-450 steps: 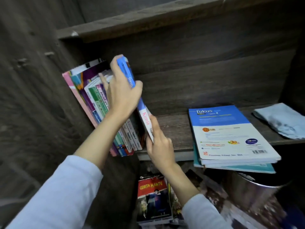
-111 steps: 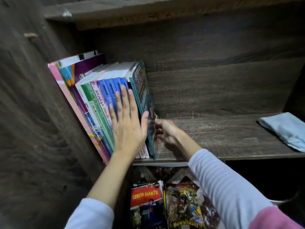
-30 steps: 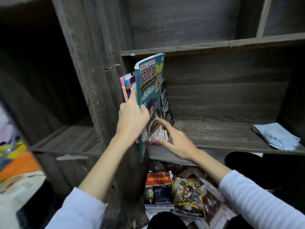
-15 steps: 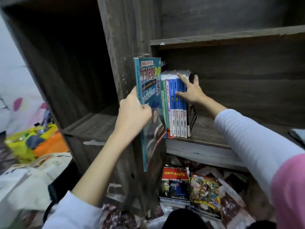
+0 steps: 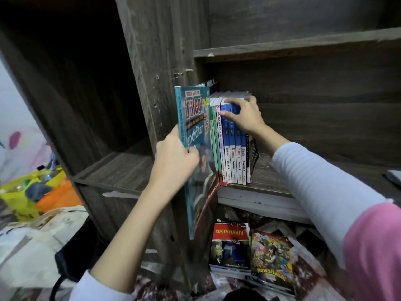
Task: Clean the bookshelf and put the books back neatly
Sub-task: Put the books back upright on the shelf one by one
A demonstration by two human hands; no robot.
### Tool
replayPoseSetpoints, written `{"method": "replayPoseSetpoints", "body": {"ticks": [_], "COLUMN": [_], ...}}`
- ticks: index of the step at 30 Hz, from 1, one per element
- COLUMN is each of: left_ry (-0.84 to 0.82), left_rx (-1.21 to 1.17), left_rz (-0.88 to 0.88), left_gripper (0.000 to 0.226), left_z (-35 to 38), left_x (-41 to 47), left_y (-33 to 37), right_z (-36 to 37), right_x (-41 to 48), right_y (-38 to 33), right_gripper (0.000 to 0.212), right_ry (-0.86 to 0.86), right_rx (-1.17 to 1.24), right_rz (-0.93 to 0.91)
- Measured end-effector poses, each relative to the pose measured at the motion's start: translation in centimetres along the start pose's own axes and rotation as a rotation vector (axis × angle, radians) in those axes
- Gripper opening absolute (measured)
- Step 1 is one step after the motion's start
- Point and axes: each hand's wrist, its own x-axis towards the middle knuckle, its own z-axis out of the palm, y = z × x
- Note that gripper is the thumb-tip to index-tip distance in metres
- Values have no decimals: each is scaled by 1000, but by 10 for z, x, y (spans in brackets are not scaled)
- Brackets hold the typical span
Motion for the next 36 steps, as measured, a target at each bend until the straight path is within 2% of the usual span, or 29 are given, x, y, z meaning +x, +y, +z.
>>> {"method": "replayPoseSetpoints", "body": {"ticks": [9,17,36], "left_ry": [-30,-108,-73], "left_rx": [12,17,75], "left_rz": [32,11,-34], "left_gripper": [37,40,32], "left_z": [4,20,25], "left_x": [2,22,42], "left_y": [17,34,35], "right_z": [1,-3,-9], "right_x": [-5,1,6], "right_y": [4,12,26], "right_gripper": [44,42,45], "right_ry": [120,46,30], "right_rx": [-224,-230,-154], "right_rz": [-67,-115,-133]}}
